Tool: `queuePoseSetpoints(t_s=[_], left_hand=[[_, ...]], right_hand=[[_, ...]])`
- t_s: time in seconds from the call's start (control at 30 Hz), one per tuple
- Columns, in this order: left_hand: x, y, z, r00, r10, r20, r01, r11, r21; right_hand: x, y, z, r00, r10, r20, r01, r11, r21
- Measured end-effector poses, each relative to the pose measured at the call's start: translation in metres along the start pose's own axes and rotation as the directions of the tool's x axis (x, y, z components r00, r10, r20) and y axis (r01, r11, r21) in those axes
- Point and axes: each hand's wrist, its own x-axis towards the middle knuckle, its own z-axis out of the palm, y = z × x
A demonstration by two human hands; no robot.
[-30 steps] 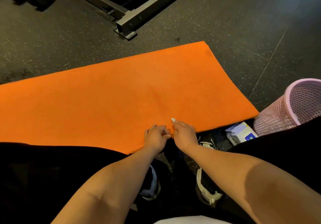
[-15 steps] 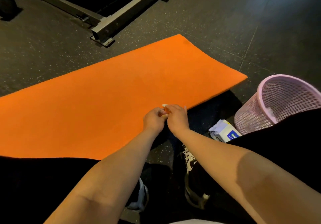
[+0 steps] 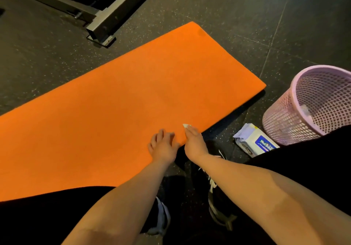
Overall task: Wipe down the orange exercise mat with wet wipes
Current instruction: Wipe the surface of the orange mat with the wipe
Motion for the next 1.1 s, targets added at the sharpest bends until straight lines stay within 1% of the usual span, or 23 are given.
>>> queuePoseSetpoints(t_s=[0.07, 0.1, 0.2, 0.27, 0.3, 0.33, 0.4, 0.43, 0.47, 0.5, 0.57, 0.63, 0.7, 0.77, 0.8, 0.83, 0.87, 0.93, 1.0, 1.03, 1.07, 1.1], left_hand=[[-0.002, -0.008, 0.0, 0.999, -0.035, -0.004, 0.035, 0.999, 0.025], [-0.003, -0.013, 0.0, 1.0, -0.029, 0.003, 0.029, 0.999, 0.045], [-0.003, -0.022, 0.0, 1.0, -0.029, 0.001, 0.029, 0.997, 0.069], [-0.004, -0.025, 0.001, 0.998, -0.055, -0.005, 0.056, 0.992, 0.113], [-0.005, -0.026, 0.002, 0.998, -0.055, -0.004, 0.055, 0.989, 0.136], [-0.006, -0.027, 0.003, 0.999, -0.043, -0.002, 0.043, 0.987, 0.154], [-0.008, -0.029, 0.004, 1.0, -0.03, 0.009, 0.028, 0.986, 0.167], [-0.007, -0.029, 0.005, 0.999, -0.033, 0.014, 0.03, 0.985, 0.167], [-0.007, -0.028, 0.005, 0.999, -0.038, 0.021, 0.034, 0.986, 0.164], [-0.007, -0.028, 0.006, 0.999, -0.044, 0.027, 0.039, 0.987, 0.156], [-0.006, -0.029, 0.006, 0.998, -0.051, 0.023, 0.048, 0.993, 0.109], [-0.006, -0.032, 0.007, 0.998, -0.056, -0.008, 0.057, 0.998, 0.01], [-0.009, -0.036, 0.008, 0.998, -0.059, -0.035, 0.057, 0.996, -0.065], [-0.01, -0.04, 0.009, 0.997, -0.051, -0.055, 0.047, 0.996, -0.076], [-0.01, -0.041, 0.009, 0.997, -0.044, -0.057, 0.04, 0.997, -0.063], [-0.01, -0.041, 0.009, 0.998, -0.033, -0.052, 0.031, 0.999, -0.033], [-0.01, -0.041, 0.009, 0.999, -0.015, -0.047, 0.016, 1.0, 0.007], [-0.01, -0.041, 0.009, 1.0, 0.01, -0.027, -0.008, 0.997, 0.076], [-0.012, -0.041, 0.01, 1.0, 0.015, -0.023, -0.012, 0.993, 0.115], [-0.013, -0.041, 0.01, 1.0, 0.015, -0.024, -0.012, 0.992, 0.125], [-0.013, -0.041, 0.011, 1.0, 0.012, -0.025, -0.009, 0.992, 0.124], [-0.012, -0.041, 0.012, 1.0, 0.007, -0.027, -0.004, 0.993, 0.115]], right_hand=[[0.0, -0.004, 0.01, 0.996, -0.079, 0.038, 0.08, 0.996, -0.049], [0.0, -0.007, 0.014, 0.99, -0.128, 0.065, 0.133, 0.987, -0.089], [0.0, -0.014, 0.019, 0.942, -0.281, 0.182, 0.316, 0.925, -0.209], [0.005, -0.009, 0.016, 0.916, -0.331, 0.227, 0.383, 0.891, -0.244], [0.01, -0.005, 0.013, 0.924, -0.319, 0.212, 0.369, 0.889, -0.273], [0.018, 0.001, 0.008, 0.948, -0.271, 0.168, 0.311, 0.902, -0.301], [0.033, 0.011, -0.003, 0.994, -0.094, 0.053, 0.106, 0.938, -0.331], [0.039, 0.014, -0.008, 1.0, -0.006, 0.02, 0.012, 0.945, -0.328], [0.041, 0.015, -0.009, 0.999, 0.054, 0.009, -0.048, 0.945, -0.323], [0.04, 0.013, -0.007, 0.997, 0.081, 0.012, -0.074, 0.947, -0.313], [0.029, 0.004, 0.008, 0.998, 0.054, 0.036, -0.042, 0.963, -0.266], [0.013, -0.008, 0.026, 0.992, -0.069, 0.102, 0.091, 0.969, -0.231], [0.002, -0.015, 0.037, 0.96, -0.206, 0.188, 0.247, 0.941, -0.23], [-0.001, -0.014, 0.04, 0.922, -0.296, 0.248, 0.357, 0.899, -0.255], [0.0, -0.012, 0.037, 0.913, -0.311, 0.264, 0.379, 0.887, -0.262], [0.001, -0.008, 0.033, 0.917, -0.304, 0.258, 0.37, 0.889, -0.269], [0.004, -0.001, 0.027, 0.936, -0.271, 0.223, 0.327, 0.904, -0.276], [0.011, 0.011, 0.016, 0.986, -0.123, 0.11, 0.149, 0.949, -0.277], [0.014, 0.016, 0.011, 0.999, 0.003, 0.034, 0.006, 0.964, -0.267], [0.012, 0.013, 0.013, 0.999, 0.024, 0.021, -0.018, 0.965, -0.26], [0.008, 0.009, 0.016, 1.0, 0.015, 0.02, -0.01, 0.968, -0.252], [0.002, 0.003, 0.022, 0.999, -0.024, 0.03, 0.031, 0.969, -0.247]])
